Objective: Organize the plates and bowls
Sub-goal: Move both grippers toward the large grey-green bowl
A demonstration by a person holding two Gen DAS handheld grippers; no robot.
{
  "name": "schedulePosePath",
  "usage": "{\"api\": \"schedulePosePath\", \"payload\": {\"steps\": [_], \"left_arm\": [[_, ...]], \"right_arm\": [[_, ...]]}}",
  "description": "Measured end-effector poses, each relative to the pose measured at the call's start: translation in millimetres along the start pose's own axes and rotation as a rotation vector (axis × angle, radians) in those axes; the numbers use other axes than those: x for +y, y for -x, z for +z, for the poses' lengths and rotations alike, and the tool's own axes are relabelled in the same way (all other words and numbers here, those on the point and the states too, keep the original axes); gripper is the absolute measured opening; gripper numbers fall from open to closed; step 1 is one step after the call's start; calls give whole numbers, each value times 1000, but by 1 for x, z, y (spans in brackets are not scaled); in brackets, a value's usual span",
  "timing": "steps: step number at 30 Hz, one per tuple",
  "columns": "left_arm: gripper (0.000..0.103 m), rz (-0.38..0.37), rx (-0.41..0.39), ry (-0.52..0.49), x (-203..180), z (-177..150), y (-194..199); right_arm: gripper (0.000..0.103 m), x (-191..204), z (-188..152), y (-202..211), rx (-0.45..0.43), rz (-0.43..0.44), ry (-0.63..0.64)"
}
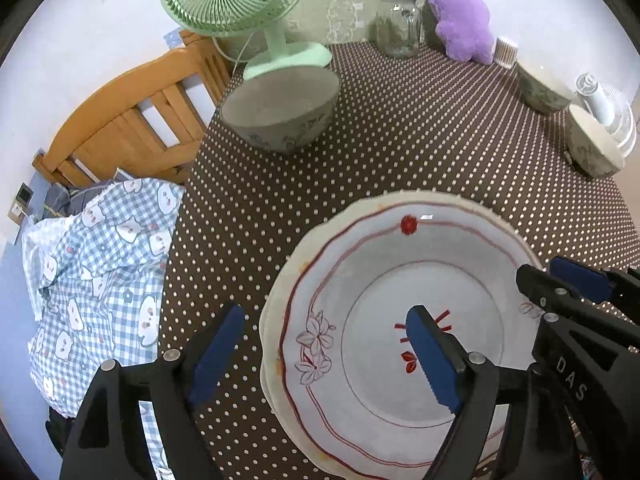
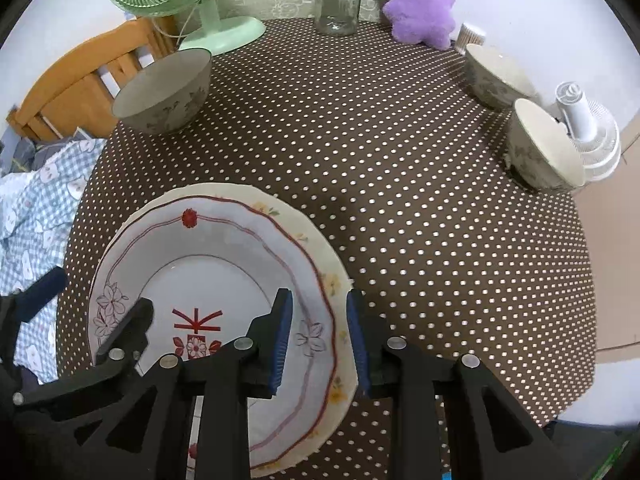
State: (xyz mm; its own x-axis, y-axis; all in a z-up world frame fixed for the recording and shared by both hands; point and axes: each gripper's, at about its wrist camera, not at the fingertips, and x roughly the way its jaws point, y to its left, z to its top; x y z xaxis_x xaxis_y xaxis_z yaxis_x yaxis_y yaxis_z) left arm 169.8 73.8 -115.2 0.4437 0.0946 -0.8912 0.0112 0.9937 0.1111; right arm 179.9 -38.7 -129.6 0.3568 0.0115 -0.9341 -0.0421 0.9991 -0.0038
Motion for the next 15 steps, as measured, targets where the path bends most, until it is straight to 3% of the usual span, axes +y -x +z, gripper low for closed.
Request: {"api": "schedulePosePath", "payload": {"steps": [5,10,15], "left_arm": [[86,-65,-32,21,0,10,18],[86,-88,-62,19,-12,26,35],[86,-122,-85,10,-33,37,48]], "right_arm": [[36,-12,4,18,-12,-3,-34],[60,-35,4,45,-65,-28,-104],[64,-63,5,65,-112,-43,-156]]}}
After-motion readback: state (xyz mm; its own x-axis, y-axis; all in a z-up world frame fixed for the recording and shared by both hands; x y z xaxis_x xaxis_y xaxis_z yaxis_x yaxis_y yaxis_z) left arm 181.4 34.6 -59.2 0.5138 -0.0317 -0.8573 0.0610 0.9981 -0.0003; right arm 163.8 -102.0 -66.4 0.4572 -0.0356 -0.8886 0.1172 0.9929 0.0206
